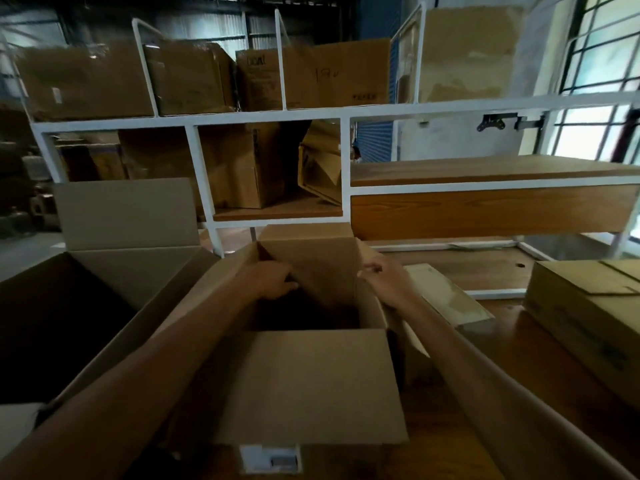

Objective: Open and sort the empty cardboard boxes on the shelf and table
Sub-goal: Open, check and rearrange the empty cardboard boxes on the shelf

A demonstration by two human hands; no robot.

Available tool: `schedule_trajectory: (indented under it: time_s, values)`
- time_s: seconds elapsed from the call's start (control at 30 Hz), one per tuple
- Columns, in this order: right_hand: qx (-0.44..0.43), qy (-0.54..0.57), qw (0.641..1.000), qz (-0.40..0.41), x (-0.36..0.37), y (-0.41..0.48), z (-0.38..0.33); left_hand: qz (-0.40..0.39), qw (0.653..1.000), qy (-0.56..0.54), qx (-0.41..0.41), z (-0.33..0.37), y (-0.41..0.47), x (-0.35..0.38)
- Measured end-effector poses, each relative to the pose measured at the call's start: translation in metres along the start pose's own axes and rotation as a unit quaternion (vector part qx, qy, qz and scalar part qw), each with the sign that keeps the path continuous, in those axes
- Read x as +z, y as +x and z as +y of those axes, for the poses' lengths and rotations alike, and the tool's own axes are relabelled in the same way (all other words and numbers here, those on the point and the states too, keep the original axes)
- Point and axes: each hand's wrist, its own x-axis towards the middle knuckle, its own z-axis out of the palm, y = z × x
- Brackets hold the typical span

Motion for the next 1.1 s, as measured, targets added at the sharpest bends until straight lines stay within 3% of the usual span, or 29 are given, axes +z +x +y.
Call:
schedule_trajectory:
  time_s: [0.1, 0.3, 0.4, 0.53, 0.63, 0.8, 0.87, 1.1]
  values:
    - [0.073, 0.132, 0.988, -0.009, 0.000, -0.062, -0.006, -0.045, 0.989, -0.139, 0.030, 0.035, -0.056, 0.015]
    - [0.108, 0.206, 0.972, 0.024, 0.011, -0.116, -0.016, 0.170, 0.985, -0.023, 0.007, 0.076, -0.099, 0.050]
    - [0.073, 0.175, 0.982, 0.005, 0.000, -0.129, -0.015, 0.237, 0.971, -0.024, 0.001, 0.091, -0.103, 0.059]
    - [-0.017, 0.024, 0.999, 0.022, -0.010, -0.158, 0.007, 0.246, 0.968, -0.041, 0.011, 0.129, -0.111, 0.082]
    - [-0.074, -0.022, 0.996, 0.038, -0.020, -0.183, 0.039, 0.272, 0.962, -0.035, 0.005, 0.169, -0.118, 0.100]
    - [-0.078, -0.032, 0.996, 0.003, -0.076, -0.227, 0.111, 0.370, 0.909, -0.184, 0.058, 0.257, -0.135, 0.148]
    - [-0.070, -0.046, 0.996, 0.018, -0.101, -0.237, 0.147, 0.362, 0.899, -0.237, 0.065, 0.299, -0.140, 0.176]
    - [-0.003, 0.014, 0.997, 0.072, -0.162, -0.259, 0.244, 0.253, 0.920, -0.293, 0.053, 0.387, -0.137, 0.264]
